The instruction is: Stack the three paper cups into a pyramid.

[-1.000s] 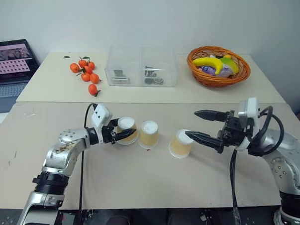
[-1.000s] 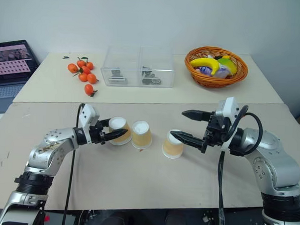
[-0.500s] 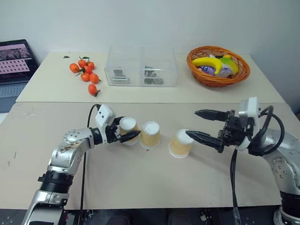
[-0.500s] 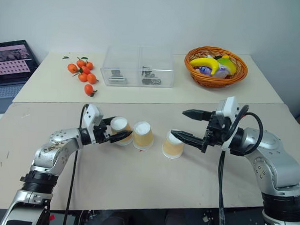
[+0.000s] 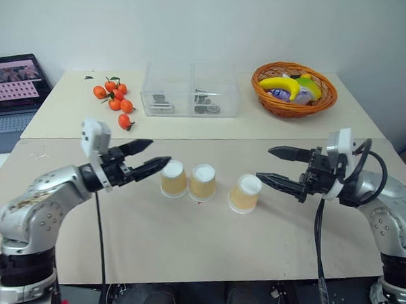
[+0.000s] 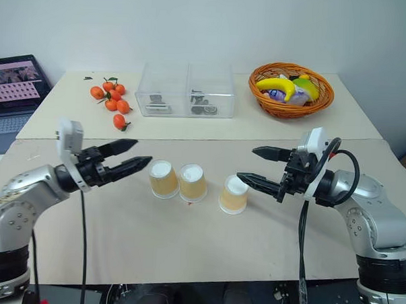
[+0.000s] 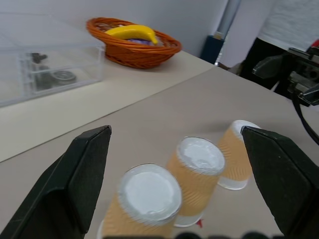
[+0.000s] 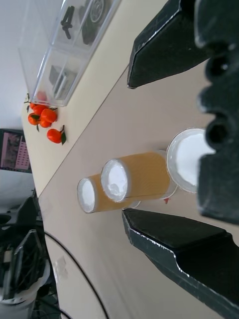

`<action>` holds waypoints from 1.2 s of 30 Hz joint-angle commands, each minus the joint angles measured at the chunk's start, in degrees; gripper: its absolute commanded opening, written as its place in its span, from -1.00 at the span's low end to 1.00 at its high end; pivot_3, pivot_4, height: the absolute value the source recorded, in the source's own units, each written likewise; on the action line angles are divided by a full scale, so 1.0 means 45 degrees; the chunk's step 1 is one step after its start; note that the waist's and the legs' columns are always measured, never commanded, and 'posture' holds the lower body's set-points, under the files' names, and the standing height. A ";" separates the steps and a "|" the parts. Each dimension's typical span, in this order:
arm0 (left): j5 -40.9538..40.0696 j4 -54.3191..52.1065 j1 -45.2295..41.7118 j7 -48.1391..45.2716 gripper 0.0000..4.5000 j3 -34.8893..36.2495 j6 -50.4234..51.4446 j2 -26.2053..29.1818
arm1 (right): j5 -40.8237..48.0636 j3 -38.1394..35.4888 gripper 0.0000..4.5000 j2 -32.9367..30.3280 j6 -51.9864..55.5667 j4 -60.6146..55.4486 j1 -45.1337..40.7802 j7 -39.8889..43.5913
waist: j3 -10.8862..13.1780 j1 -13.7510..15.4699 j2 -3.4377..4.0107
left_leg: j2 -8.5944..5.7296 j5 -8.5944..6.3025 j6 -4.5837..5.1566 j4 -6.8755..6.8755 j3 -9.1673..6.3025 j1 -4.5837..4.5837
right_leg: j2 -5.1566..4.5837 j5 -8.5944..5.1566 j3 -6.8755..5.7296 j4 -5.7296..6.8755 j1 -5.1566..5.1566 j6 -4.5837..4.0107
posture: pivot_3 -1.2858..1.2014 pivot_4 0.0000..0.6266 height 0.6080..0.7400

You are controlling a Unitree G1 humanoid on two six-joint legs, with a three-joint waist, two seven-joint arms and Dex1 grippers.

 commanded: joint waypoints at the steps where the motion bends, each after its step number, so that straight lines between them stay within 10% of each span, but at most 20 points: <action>1: -0.1020 -0.1868 0.2038 -0.0680 0.97 0.1173 0.0544 0.1065 | -0.1932 0.0131 1.00 -0.0769 -0.1768 0.1258 0.0578 0.0192 | 0.0000 -0.0002 0.0000 | 0.0002 -0.0001 0.0002 0.0000 0.0000 -0.0003 | 0.0000 0.0000 0.0000 -0.0004 -0.0001 0.0000 | 0.03 -0.52 0.85; 7: 0.0115 -0.3302 0.4684 -0.1661 0.97 0.0507 -0.0800 0.1827 | -0.2210 -0.0526 1.00 -0.1120 -0.2406 0.1475 0.1658 0.0439 | 0.0000 0.0068 0.0007 | 0.0006 -0.0010 0.0012 -0.0005 0.0026 0.0004 | -0.0002 -0.0004 0.0001 0.0002 0.0006 -0.0007 | 0.03 -0.52 0.85; 16: 0.1624 -0.2862 0.3829 -0.0958 0.97 -0.1076 -0.2467 0.1312 | -0.0318 -0.0679 1.00 -0.0155 -0.0567 -0.1899 0.3204 -0.0391 | -0.0001 -0.0031 0.0006 | 0.0017 -0.0009 0.0012 0.0007 0.0041 0.0028 | 0.0002 0.0005 0.0005 0.0002 0.0052 -0.0016 | 0.03 -0.52 0.85; 36: 0.1956 -0.1983 0.2172 -0.1774 0.97 -0.2720 -0.2891 0.1546 | -0.0906 0.0357 1.00 0.0657 -0.0901 -0.1066 0.2366 -0.0798 | -0.0001 0.0014 0.0006 | 0.0024 -0.0006 0.0008 0.0018 0.0043 0.0036 | 0.0011 0.0022 0.0004 0.0005 0.0052 -0.0022 | 0.03 -0.52 0.85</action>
